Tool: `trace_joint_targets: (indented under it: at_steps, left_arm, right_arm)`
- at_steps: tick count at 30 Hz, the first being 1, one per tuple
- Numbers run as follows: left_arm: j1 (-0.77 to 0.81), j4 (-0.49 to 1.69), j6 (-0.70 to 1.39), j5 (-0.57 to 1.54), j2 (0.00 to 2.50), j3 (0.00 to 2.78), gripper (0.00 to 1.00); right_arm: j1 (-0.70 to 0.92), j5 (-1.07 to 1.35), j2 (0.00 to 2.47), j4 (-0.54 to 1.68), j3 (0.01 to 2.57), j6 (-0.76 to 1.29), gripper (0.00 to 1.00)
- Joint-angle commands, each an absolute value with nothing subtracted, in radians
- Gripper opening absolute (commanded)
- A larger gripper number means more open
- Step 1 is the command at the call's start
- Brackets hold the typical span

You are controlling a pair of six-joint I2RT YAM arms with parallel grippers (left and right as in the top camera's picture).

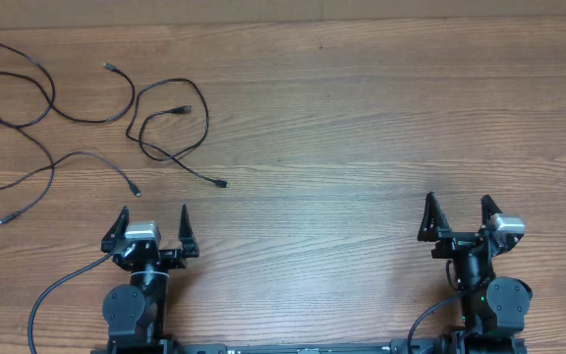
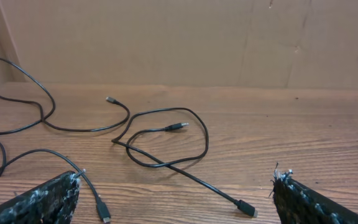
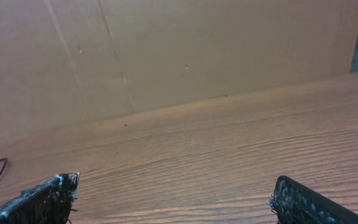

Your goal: Untangle cables

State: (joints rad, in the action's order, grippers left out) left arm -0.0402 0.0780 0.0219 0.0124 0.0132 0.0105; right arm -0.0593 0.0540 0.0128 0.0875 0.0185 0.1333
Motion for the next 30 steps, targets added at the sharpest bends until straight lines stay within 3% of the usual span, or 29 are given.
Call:
trace_joint_targets:
  at_steps: [1,30]
  left_arm:
    - [-0.046,0.076,0.006,0.02,0.004,0.004,0.99]
    - [-0.046,0.076,0.006,0.02,0.004,0.004,0.99]
  right_arm:
    - [-0.066,0.061,0.003,0.08,0.008,0.126,1.0]
    - [-0.066,0.061,0.003,0.08,0.008,0.126,1.0]
